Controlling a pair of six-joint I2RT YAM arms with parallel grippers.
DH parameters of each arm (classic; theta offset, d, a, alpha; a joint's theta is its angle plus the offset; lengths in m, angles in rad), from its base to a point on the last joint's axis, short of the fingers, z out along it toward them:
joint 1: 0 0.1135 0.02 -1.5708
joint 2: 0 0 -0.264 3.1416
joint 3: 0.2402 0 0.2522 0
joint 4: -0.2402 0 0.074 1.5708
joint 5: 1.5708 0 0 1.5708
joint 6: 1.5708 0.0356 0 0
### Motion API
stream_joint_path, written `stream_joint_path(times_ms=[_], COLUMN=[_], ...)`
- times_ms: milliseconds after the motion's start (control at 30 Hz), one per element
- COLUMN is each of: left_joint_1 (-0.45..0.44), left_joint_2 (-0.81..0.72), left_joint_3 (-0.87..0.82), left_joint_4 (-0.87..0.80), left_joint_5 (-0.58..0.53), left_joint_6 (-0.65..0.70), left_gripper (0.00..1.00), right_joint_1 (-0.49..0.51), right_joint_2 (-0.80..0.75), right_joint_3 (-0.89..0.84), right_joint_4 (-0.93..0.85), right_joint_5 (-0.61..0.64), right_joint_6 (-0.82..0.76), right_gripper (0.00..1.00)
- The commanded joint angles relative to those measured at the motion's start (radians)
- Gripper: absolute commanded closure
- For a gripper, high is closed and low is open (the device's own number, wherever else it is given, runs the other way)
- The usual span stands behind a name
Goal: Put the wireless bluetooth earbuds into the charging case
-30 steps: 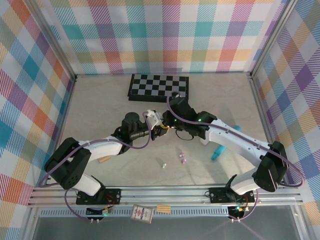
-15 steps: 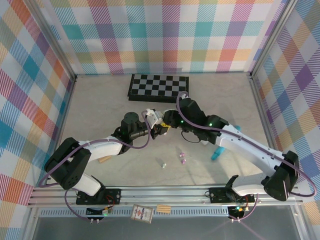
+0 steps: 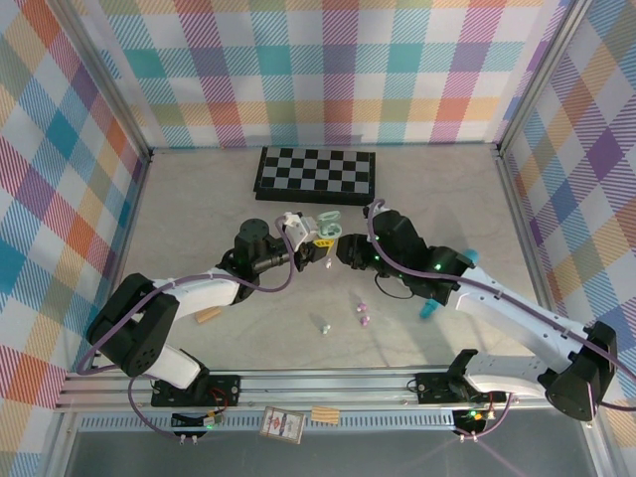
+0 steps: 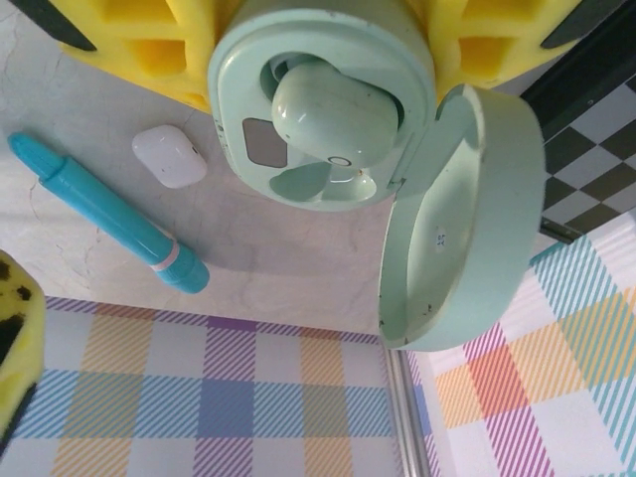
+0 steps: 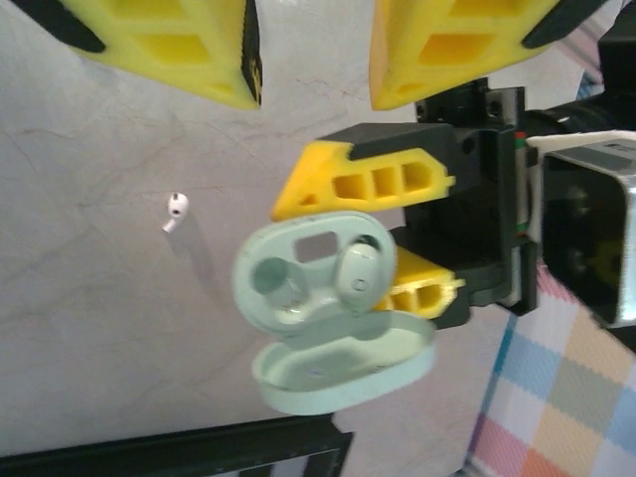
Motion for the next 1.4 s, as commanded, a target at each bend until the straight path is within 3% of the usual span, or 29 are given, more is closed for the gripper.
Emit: stream_joint_path(times_ms=[0,233,700,867,1100,1367], left_joint_1=[0.002,0.002,0.002,0.003,0.007,0.007], left_joint_2=[-0.033,-0.074,-0.096,-0.092,-0.075,-0.082], left_joint_3=[-0.016,-0.030,-0.040,-0.038,-0.048,-0.044], left_joint_4=[0.063,0.046,0.019,0.014,0.064,0.057], left_joint_5=[0.049,0.083,0.099,0.079,0.103,0.167], left_joint_6=[0.053,0.066,0.080,0.074,0.043,0.041], left_gripper=[0.69,0.69,0.69,0.69,0.69,0.69], right_joint_1=[-0.008,-0.030,-0.039,-0.040,-0.040,-0.063], right_joint_2=[0.042,0.128,0.204,0.181,0.119,0.133], right_joint_3=[0.060,0.116,0.151,0.152,0.124,0.168], right_joint_4=[0.089,0.104,0.106,0.078,0.076,0.045], right_joint_5=[-0.071,-0.081,-0.088,-0.078,-0.026,-0.014], right_joint_6=[-0.041,-0.037,-0.032,-0.046,-0.062,-0.105], right_gripper=[0.74,0.82,0.85,0.84,0.72,0.71])
